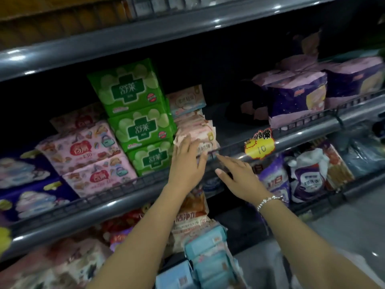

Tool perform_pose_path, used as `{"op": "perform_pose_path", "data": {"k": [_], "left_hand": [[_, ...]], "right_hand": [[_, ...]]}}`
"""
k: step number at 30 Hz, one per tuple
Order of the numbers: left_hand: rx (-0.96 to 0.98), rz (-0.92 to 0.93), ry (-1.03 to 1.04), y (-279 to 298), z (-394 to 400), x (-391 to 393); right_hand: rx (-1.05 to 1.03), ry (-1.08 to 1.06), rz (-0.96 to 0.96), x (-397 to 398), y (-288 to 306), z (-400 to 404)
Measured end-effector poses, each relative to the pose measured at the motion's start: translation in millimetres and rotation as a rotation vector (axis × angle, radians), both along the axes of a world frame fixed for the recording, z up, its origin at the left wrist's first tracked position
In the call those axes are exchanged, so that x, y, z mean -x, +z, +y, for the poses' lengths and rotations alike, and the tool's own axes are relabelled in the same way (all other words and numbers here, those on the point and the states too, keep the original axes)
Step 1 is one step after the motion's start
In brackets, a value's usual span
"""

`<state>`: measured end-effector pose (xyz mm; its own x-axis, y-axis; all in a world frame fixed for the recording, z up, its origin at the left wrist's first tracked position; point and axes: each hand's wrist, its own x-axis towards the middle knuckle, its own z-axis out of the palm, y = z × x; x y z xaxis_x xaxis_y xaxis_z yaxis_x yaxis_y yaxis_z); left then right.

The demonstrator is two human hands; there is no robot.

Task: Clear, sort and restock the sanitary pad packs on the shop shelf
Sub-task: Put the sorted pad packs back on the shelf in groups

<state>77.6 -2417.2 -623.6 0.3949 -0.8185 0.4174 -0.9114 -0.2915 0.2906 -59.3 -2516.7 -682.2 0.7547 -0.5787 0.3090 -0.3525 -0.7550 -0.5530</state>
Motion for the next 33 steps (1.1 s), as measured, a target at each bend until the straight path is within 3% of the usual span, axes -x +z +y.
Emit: {"op": "perform_pose_path", "data": {"k": [4,10,16,23,28,33], "left_hand": [[0.099,0.174,0.051,-42,50,32],[0.010,0.412,0.146,-136,117,71],[-0.135,0.635,0.229,-214,166,106],[-0.484,0.523,0.133,-276,185,135],[-0.722,0.387,-0.045,-299,188,151],[-0.945,0.296,-0.074,-317,180,162]], "right_hand": [[0.056,0.037,0.081,24,-21,34],[0.000,0.061,0.254,62,-78,98],[-0.211,0.054,0.423,93,-158,147],[-0.493,-0.023,0.508,126,-224,185],[-0.744,-0.153,0.563,136,-256,194],[-0.872,-0.245,0.590,145,-281,193]]}}
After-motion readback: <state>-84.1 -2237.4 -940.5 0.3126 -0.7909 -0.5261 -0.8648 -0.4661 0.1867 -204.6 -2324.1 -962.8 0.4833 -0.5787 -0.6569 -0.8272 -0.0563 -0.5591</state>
